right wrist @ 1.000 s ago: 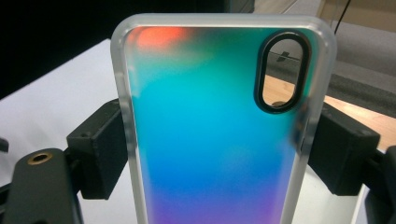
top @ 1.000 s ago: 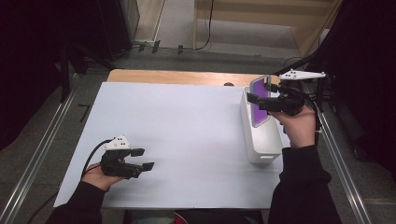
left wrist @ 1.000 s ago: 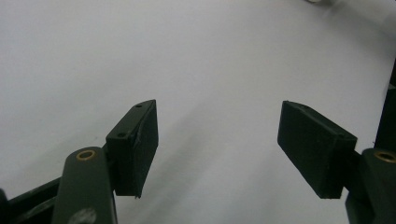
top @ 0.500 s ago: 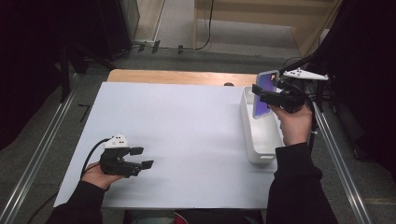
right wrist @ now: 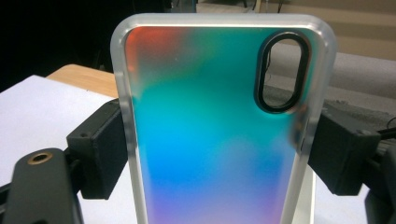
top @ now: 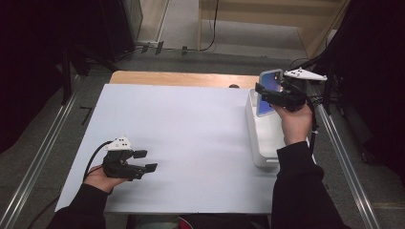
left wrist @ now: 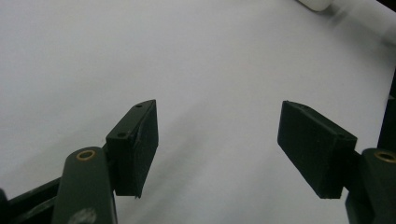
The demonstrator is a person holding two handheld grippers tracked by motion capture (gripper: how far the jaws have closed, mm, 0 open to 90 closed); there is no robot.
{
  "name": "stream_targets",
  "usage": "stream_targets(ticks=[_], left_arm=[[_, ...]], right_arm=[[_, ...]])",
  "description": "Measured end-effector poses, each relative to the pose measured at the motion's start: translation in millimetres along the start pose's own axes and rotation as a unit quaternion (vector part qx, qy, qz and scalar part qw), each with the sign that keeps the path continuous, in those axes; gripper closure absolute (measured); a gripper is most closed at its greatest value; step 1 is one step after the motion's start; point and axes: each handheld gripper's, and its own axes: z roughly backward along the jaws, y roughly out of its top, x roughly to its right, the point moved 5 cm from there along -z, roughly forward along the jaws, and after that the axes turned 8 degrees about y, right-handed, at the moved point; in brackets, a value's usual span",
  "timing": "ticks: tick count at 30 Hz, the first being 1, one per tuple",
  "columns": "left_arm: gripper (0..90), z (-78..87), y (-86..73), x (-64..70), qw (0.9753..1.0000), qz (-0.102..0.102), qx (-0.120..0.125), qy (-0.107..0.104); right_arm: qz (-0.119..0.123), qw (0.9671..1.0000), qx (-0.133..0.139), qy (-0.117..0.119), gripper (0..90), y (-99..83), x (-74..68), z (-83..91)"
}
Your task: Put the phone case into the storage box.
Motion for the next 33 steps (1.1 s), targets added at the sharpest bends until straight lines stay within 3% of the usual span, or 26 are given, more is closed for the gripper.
stream_targets(ticks=[9,14,25,33], left_arm=[[28.9,-0.3,-0.1,0.1,1.0000,-0.001,-0.001,-0.001],[28.9,-0.7,0.1,0.5,1.0000,-0.002,-0.001,-0.002],[28.9,-1.7,0.2,1.0,1.0000,0.001,0.001,-0.004],[28.9,-1.7,0.2,1.0,1.0000,0.000,0.000,-0.004]], right_arm=[[-0.026,0.9996,0.007,-0.004,14.9,3.2,12.9,-15.2],[-0.015,0.9998,0.005,-0.015,14.9,8.8,16.8,-21.6],[-0.040,0.9990,-0.001,-0.017,14.9,9.8,33.7,-38.3],[-0.041,0.9987,-0.004,-0.029,14.9,13.1,40.8,-45.4]])
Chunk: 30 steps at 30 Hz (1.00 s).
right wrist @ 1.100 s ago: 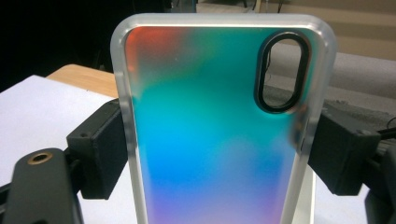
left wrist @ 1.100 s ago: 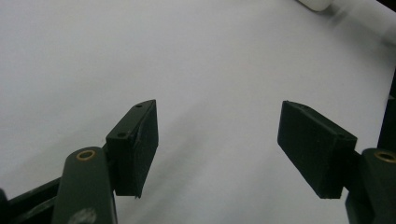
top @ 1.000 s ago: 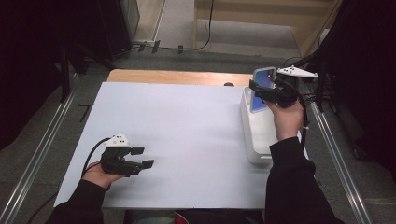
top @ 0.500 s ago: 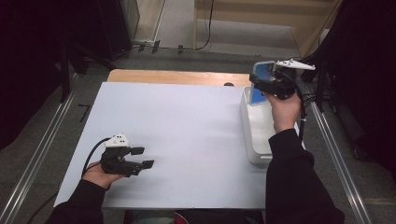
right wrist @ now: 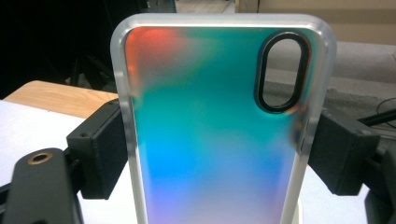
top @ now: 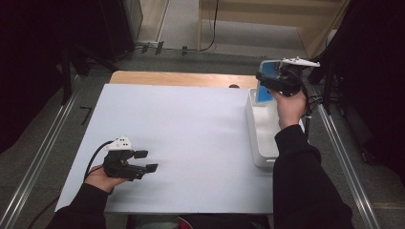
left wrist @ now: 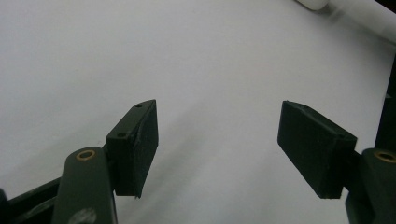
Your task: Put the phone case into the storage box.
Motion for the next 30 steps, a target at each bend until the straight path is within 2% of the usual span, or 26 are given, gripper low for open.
stream_targets(ticks=[3,6,12,16,22,25,30], left_arm=[[28.9,0.0,0.0,0.0,1.0000,0.000,0.000,0.000],[28.9,0.0,-0.1,-0.2,1.0000,-0.003,-0.002,-0.001],[28.9,-0.1,0.0,-0.3,1.0000,0.002,0.001,-0.002],[28.9,-0.1,0.0,-0.1,1.0000,0.000,-0.001,-0.003],[28.9,-0.4,0.0,-0.4,1.0000,-0.002,-0.001,-0.003],[28.9,-0.5,0.0,-0.4,1.0000,-0.001,-0.001,-0.002],[28.9,-0.9,0.2,-0.4,1.0000,-0.002,0.001,-0.003]], right_arm=[[-0.008,1.0000,-0.003,-0.002,14.9,1.2,3.3,-4.9],[-0.002,0.9999,-0.009,-0.012,14.9,2.2,7.2,-11.5],[-0.012,0.9995,-0.013,-0.026,14.8,4.1,13.1,-21.0],[-0.008,0.9991,-0.019,-0.039,14.8,6.2,15.4,-26.0],[-0.013,0.9981,-0.017,-0.058,14.8,8.0,21.1,-33.2],[-0.023,0.9975,-0.015,-0.065,14.8,6.8,23.6,-36.4],[-0.023,0.9966,-0.013,-0.078,14.8,4.4,25.6,-41.7]])
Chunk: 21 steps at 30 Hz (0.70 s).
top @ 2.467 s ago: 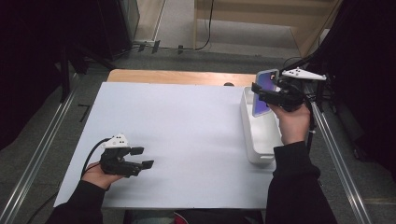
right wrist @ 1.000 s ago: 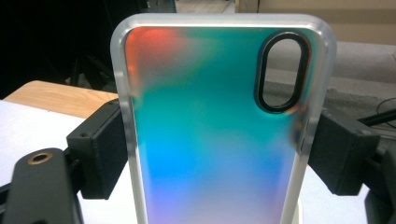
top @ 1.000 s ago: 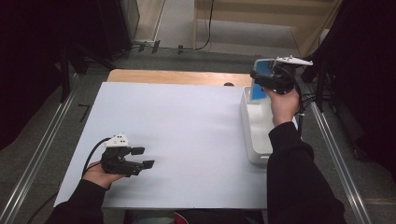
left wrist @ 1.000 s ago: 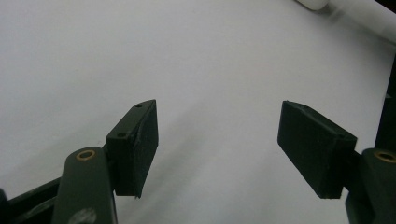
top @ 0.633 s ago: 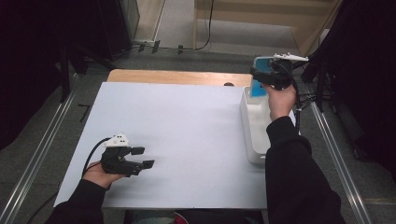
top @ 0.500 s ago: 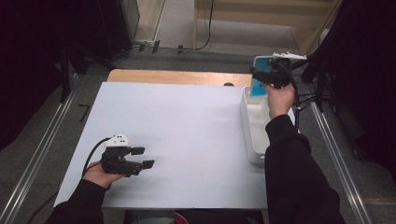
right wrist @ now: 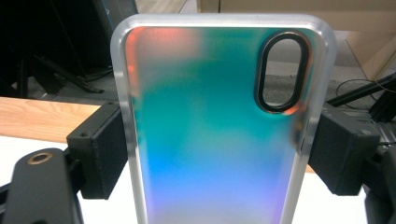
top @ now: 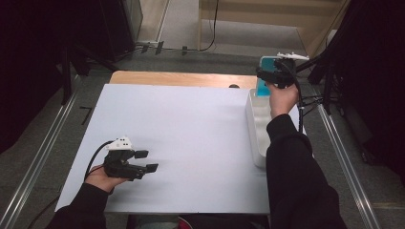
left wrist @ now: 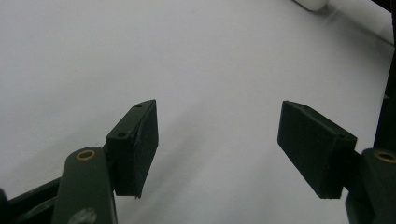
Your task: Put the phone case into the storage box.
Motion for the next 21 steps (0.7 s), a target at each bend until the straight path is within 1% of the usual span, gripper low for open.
stream_targets(ticks=[3,7,13,16,17,18,21], left_arm=[[28.9,0.1,-0.1,-0.1,1.0000,-0.001,-0.001,0.000],[28.9,-0.2,-0.1,0.1,1.0000,0.001,-0.001,-0.001],[28.9,-0.7,-0.2,0.6,1.0000,-0.001,-0.002,-0.003],[28.9,-0.5,-0.3,0.0,1.0000,0.001,-0.002,0.000],[28.9,-0.5,-0.2,-0.1,1.0000,0.002,-0.002,0.000],[28.9,-0.5,-0.1,0.0,1.0000,0.002,-0.001,0.000],[28.9,-0.3,0.0,0.2,1.0000,-0.001,-0.002,-0.001]], right_arm=[[-0.002,1.0000,0.001,-0.002,14.8,-1.0,-0.7,-2.3],[0.002,1.0000,0.003,-0.005,14.8,-1.8,-0.9,-5.3],[-0.006,0.9999,-0.003,-0.008,14.8,-5.9,1.2,-10.7],[-0.002,0.9999,-0.005,-0.009,14.8,-7.4,1.3,-11.5],[-0.004,0.9999,-0.006,-0.008,14.8,-7.9,0.7,-11.9],[0.000,1.0000,-0.008,-0.005,14.8,-8.9,0.2,-12.4],[0.001,0.9999,-0.009,-0.005,14.8,-10.6,-0.6,-13.4]])
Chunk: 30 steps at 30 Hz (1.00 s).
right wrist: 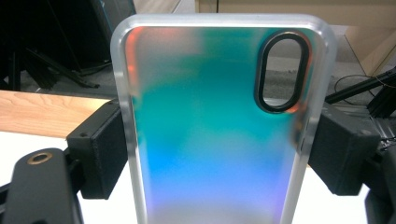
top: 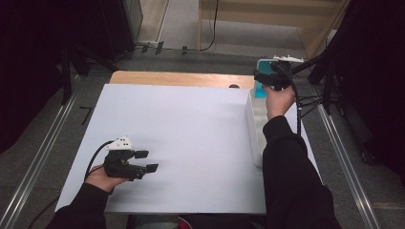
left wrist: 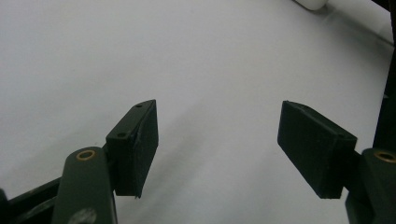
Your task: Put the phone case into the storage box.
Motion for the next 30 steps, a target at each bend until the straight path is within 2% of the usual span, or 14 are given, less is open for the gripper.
stream_targets(ticks=[6,24,30], left_arm=[[28.9,-0.1,-0.1,-0.2,1.0000,0.002,0.000,0.000],[28.9,-2.2,4.1,-1.8,1.0000,-0.003,0.000,-0.003],[28.9,-3.7,6.8,-2.3,1.0000,-0.005,0.002,-0.004]], right_arm=[[-0.010,0.9999,-0.006,0.003,14.8,-8.9,0.8,-2.7],[-0.009,0.9996,-0.027,0.009,14.7,-26.3,3.7,-4.9],[-0.019,0.9991,-0.033,0.017,14.6,-33.1,4.1,-5.5]])
